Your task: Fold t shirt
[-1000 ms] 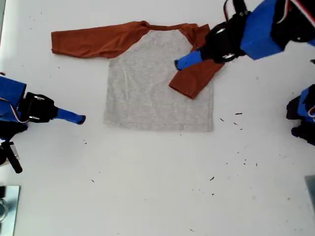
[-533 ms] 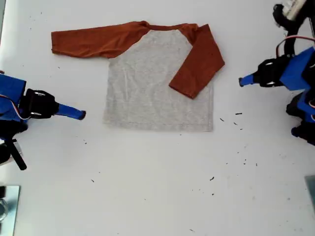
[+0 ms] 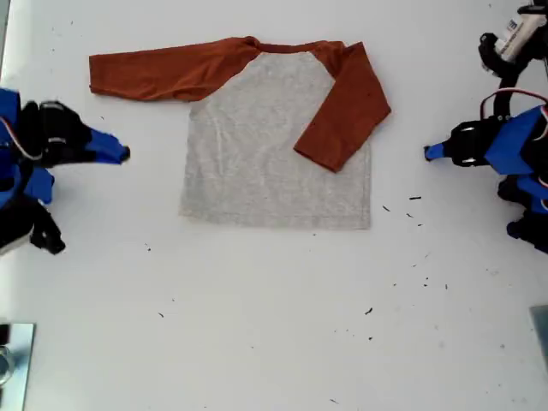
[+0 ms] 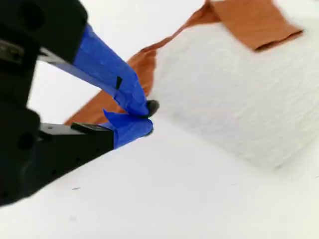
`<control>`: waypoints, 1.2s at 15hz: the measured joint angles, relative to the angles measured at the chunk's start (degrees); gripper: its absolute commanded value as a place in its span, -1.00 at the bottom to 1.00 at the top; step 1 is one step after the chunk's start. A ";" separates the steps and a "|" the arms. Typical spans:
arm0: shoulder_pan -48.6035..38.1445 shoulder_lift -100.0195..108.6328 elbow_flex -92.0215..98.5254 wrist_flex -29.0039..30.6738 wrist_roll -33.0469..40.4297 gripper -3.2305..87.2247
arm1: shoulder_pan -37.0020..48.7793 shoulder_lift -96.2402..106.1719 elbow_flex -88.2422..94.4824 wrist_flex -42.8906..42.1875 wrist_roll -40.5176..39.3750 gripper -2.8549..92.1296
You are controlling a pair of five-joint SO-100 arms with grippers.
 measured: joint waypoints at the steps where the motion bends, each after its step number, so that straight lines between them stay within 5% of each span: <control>1: -8.44 -10.11 -13.36 7.03 7.03 -0.63 | 0.00 0.53 0.09 0.00 0.00 -0.87; 5: -37.62 -27.42 -29.79 13.18 22.32 -0.44 | 0.00 6.59 0.97 0.88 0.00 -0.87; 10: -41.31 -34.80 -20.92 6.94 21.27 -0.38 | -0.09 9.23 1.32 2.46 0.00 -0.87; 15: -44.82 -41.40 -10.90 -8.09 19.60 -0.39 | -0.88 9.23 1.32 2.46 0.00 -0.87; 18: -47.20 -48.25 -10.28 -15.12 19.51 -0.69 | -1.93 9.23 1.32 2.46 0.00 -0.87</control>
